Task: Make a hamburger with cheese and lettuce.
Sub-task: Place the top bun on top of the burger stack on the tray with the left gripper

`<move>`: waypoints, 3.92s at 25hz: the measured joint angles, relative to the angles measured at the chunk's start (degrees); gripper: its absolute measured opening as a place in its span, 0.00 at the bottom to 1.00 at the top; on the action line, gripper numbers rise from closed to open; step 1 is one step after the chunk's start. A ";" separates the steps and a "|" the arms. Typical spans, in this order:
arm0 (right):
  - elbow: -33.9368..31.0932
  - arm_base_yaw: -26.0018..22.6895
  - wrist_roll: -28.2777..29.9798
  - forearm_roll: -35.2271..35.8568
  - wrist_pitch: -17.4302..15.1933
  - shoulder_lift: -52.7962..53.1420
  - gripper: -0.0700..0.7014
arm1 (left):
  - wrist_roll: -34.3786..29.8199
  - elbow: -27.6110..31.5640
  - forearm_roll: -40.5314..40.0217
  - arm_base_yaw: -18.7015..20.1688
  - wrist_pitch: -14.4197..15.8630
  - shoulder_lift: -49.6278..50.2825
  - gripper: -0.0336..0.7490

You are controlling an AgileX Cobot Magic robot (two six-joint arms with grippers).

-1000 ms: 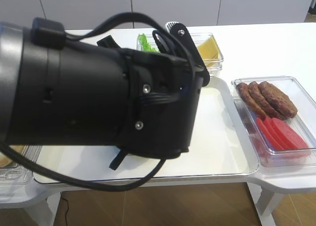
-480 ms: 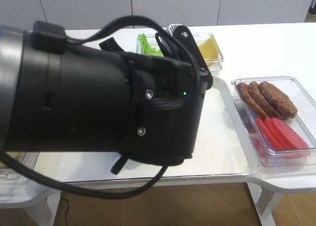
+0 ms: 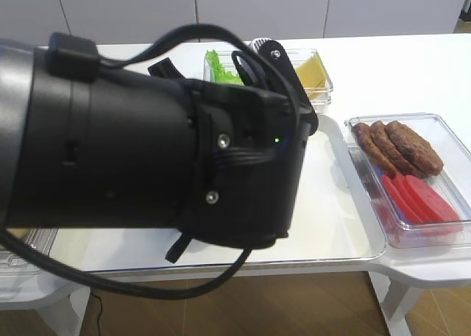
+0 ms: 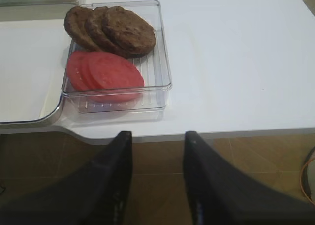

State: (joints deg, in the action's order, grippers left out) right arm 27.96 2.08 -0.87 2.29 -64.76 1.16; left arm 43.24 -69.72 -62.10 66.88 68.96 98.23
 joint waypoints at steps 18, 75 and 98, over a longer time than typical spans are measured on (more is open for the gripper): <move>0.00 0.00 0.00 0.00 0.00 0.00 0.44 | 0.00 -0.04 1.67 0.00 0.24 0.00 0.28; 0.00 0.00 0.00 0.00 0.00 0.00 0.39 | 0.00 -0.04 6.53 0.08 -5.16 0.00 0.36; 0.00 0.00 0.00 0.00 0.00 0.00 0.37 | 0.00 -0.04 8.40 0.08 -5.27 0.00 0.43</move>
State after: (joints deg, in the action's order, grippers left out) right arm 27.96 2.08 -0.87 2.29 -64.76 1.16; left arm 43.24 -69.76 -53.70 66.96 63.69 98.23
